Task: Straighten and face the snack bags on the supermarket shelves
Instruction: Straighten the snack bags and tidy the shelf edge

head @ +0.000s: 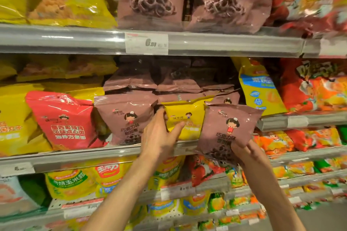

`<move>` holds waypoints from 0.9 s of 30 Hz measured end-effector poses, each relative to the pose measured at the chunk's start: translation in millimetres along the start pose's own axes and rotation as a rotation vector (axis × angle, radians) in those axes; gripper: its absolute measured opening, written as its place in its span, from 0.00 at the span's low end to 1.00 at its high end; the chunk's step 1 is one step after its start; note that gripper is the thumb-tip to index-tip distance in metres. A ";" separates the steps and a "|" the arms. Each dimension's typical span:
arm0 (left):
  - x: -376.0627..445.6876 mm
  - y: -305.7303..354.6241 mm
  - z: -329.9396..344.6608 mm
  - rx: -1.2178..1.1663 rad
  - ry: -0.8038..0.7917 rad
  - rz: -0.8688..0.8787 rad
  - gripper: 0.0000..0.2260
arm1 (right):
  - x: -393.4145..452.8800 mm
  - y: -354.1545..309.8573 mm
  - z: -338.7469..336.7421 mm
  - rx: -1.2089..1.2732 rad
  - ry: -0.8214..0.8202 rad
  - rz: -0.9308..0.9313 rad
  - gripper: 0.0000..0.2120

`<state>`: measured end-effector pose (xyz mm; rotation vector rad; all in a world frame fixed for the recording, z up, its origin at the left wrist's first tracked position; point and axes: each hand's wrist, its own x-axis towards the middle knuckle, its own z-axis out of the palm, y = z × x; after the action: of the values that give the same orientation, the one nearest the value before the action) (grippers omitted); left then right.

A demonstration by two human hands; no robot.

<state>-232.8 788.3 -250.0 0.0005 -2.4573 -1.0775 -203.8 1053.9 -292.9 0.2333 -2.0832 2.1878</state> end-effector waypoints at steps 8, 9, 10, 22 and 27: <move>-6.2 2.5 -4.3 -0.084 0.104 0.201 0.13 | 4.1 2.3 0.2 0.049 0.002 -0.018 0.27; -7.4 1.8 -8.0 -0.114 0.102 0.201 0.12 | 4.4 2.7 0.6 0.055 -0.001 -0.019 0.25; -8.5 0.6 -12.6 -0.148 0.094 0.191 0.12 | 4.6 2.9 1.0 0.062 -0.006 -0.019 0.23; -26.3 -30.0 -79.6 -0.222 0.158 0.107 0.14 | 18.8 -6.0 24.2 0.051 -0.066 -0.028 0.23; -27.6 -39.8 -96.6 -0.220 0.215 0.081 0.12 | 37.5 -8.2 53.9 -0.012 -0.023 -0.051 0.19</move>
<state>-175.9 698.3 -231.9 -0.0489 -2.1220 -1.2378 -237.3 999.6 -275.4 0.3078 -2.0778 2.1530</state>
